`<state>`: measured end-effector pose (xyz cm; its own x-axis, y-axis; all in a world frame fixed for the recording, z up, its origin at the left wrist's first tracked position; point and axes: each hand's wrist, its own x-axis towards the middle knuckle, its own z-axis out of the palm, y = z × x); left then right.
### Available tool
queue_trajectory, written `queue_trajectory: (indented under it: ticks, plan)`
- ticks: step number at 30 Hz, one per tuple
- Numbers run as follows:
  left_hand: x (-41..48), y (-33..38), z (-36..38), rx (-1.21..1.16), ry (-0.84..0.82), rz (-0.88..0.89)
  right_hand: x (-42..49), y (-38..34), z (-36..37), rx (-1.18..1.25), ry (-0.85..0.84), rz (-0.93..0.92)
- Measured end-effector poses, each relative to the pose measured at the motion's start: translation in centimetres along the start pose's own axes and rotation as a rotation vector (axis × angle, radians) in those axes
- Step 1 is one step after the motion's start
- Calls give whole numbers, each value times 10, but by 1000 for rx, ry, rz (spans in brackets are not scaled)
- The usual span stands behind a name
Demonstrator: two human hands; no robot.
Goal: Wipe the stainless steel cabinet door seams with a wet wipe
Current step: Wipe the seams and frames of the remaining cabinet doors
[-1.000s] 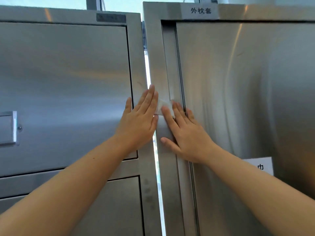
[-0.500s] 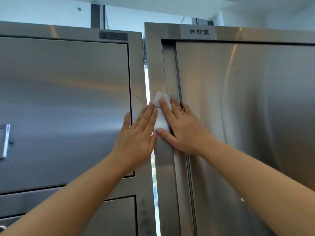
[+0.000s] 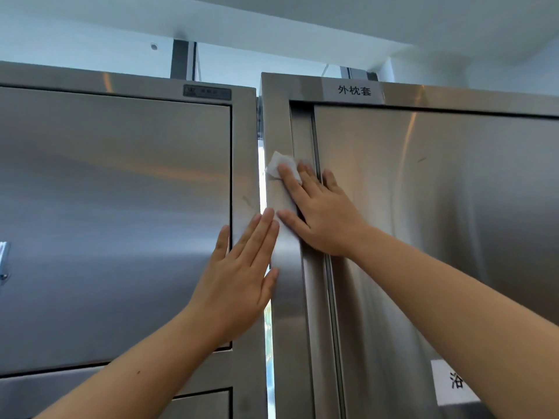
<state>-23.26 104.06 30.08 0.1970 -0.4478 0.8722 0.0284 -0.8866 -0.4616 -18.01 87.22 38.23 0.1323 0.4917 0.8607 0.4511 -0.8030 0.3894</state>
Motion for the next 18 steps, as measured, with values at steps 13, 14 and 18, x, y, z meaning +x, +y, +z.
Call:
queue_trajectory:
  ticks: [13,14,18]
  plan:
    - [0,0,5,-5,25,-3,28,12,-3,-70,74,10]
    - [-1,0,6,-8,30,-6,35,14,-5,-63,74,18]
    - [0,2,9,-21,62,-15,63,24,-17,-15,43,56]
